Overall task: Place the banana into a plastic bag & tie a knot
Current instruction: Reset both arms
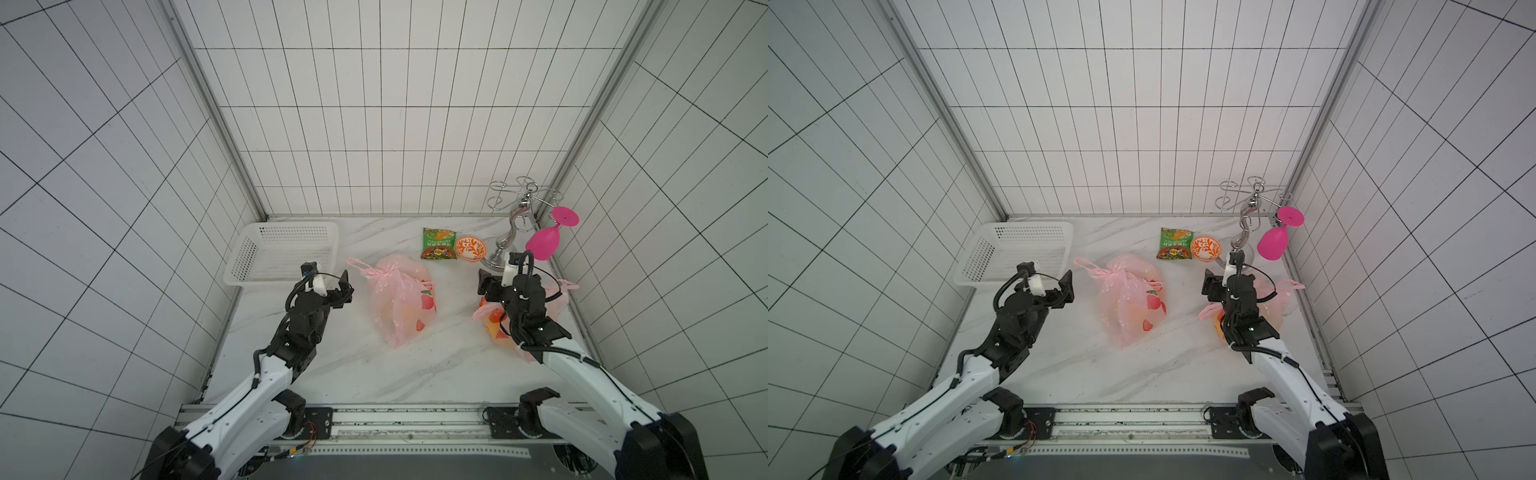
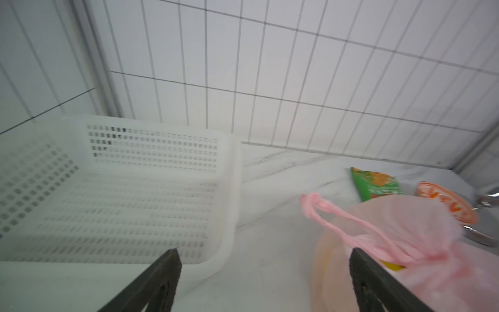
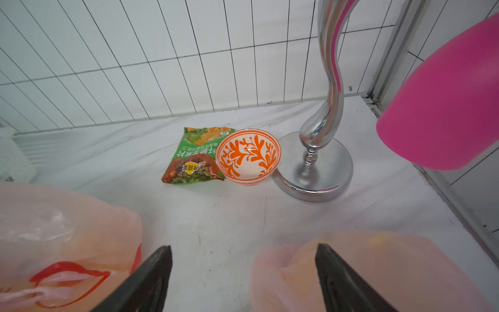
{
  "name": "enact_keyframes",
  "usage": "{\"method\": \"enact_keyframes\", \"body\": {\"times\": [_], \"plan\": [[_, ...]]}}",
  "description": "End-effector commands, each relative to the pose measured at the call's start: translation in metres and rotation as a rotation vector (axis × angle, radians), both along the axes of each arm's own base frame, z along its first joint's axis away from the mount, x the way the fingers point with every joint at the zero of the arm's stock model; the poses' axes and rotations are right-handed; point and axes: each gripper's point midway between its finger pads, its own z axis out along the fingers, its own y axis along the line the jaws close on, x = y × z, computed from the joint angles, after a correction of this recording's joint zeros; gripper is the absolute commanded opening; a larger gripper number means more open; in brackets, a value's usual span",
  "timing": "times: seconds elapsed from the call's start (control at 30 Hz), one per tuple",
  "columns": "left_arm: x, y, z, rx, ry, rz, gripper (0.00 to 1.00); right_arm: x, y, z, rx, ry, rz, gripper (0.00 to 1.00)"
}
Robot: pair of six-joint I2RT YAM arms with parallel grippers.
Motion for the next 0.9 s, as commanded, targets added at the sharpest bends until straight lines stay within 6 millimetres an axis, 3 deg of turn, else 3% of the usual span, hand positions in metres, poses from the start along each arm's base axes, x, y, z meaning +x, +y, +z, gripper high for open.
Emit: {"method": "enact_keyframes", "body": {"times": [0.0,0.2,0.3,0.4,0.53,0.63,0.77,0.87], "plan": [[0.021,0.041,-0.003,0.137,0.000,0.175,0.97,0.009,-0.024,0.000,-0.112,-0.097,-0.099,0.86],[0.028,0.048,-0.043,0.185,-0.025,0.101,0.97,0.010,-0.047,-0.036,-0.198,-0.103,-0.159,0.86],[0.030,0.043,-0.043,0.190,-0.084,0.053,0.98,0.009,-0.053,-0.049,-0.190,-0.123,-0.156,0.87],[0.035,0.036,-0.043,0.196,-0.077,-0.001,0.97,0.009,-0.045,-0.043,-0.195,-0.167,-0.086,0.87],[0.036,0.033,-0.042,0.217,-0.131,-0.036,0.97,0.009,-0.050,-0.039,-0.184,-0.198,-0.063,0.87],[0.040,0.036,-0.058,0.215,-0.137,-0.029,0.97,0.012,-0.057,-0.032,-0.159,-0.249,-0.046,0.87],[0.044,0.034,-0.059,0.221,-0.176,-0.041,0.98,0.016,-0.063,-0.043,-0.135,-0.272,-0.029,0.87],[0.051,0.037,-0.065,0.216,-0.106,-0.029,0.98,0.023,-0.069,-0.054,-0.126,-0.237,-0.063,0.89]]}}
